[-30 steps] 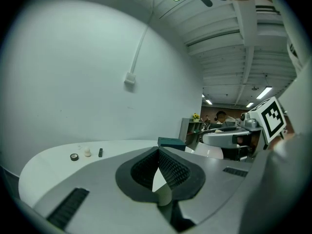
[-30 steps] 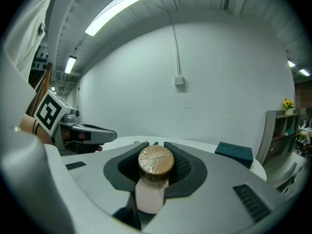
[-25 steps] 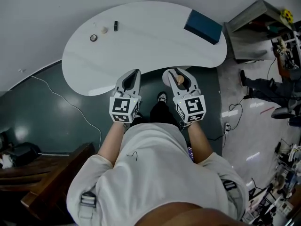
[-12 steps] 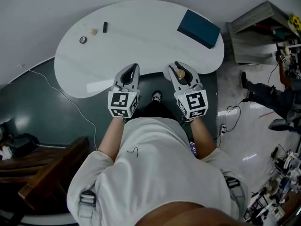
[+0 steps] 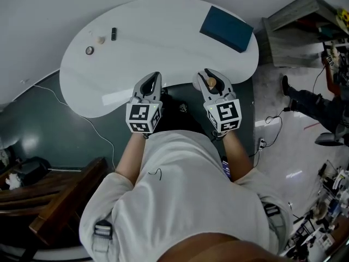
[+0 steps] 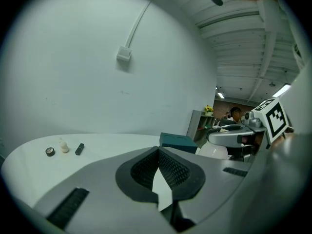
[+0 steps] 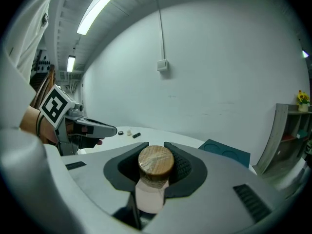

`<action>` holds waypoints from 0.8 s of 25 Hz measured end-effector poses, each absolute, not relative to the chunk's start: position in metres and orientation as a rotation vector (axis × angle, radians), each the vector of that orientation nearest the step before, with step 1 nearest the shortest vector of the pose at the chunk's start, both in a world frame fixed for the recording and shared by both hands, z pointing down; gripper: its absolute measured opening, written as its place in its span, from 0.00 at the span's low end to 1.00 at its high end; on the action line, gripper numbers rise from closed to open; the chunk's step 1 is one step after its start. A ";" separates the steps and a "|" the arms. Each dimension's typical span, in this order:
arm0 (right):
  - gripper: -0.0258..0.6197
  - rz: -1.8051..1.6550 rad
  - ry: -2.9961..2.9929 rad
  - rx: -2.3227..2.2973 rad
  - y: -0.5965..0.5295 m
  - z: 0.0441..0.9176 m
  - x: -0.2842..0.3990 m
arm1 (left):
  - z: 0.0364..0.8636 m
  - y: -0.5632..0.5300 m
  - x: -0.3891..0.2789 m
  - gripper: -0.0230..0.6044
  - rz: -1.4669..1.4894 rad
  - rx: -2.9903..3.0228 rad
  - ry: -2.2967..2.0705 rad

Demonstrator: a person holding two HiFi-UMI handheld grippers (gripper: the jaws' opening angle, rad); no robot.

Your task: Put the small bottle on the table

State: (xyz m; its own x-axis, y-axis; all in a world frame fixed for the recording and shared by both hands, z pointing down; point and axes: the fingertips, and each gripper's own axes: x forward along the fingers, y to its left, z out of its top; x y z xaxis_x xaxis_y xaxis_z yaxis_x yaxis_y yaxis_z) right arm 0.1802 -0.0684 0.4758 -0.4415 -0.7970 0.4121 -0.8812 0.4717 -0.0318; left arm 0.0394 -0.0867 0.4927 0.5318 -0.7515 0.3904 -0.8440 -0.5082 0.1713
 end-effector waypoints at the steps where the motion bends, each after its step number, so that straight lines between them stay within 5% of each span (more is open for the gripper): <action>1: 0.18 0.351 -2.379 1.418 -0.071 0.480 0.181 | 0.496 -0.090 0.040 0.06 0.384 2.431 -1.318; 20: 0.18 0.457 -2.288 1.411 -0.159 0.532 0.160 | 0.561 -0.171 0.010 0.06 0.506 2.351 -1.245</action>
State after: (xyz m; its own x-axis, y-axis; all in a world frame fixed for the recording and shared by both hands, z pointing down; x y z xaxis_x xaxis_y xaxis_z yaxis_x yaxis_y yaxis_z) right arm 0.1596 -0.1591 0.5319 -0.4021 -0.7640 0.5046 -0.8992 0.4333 -0.0606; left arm 0.0098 -0.1711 0.5612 0.5301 -0.6829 0.5026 -0.8400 -0.5039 0.2013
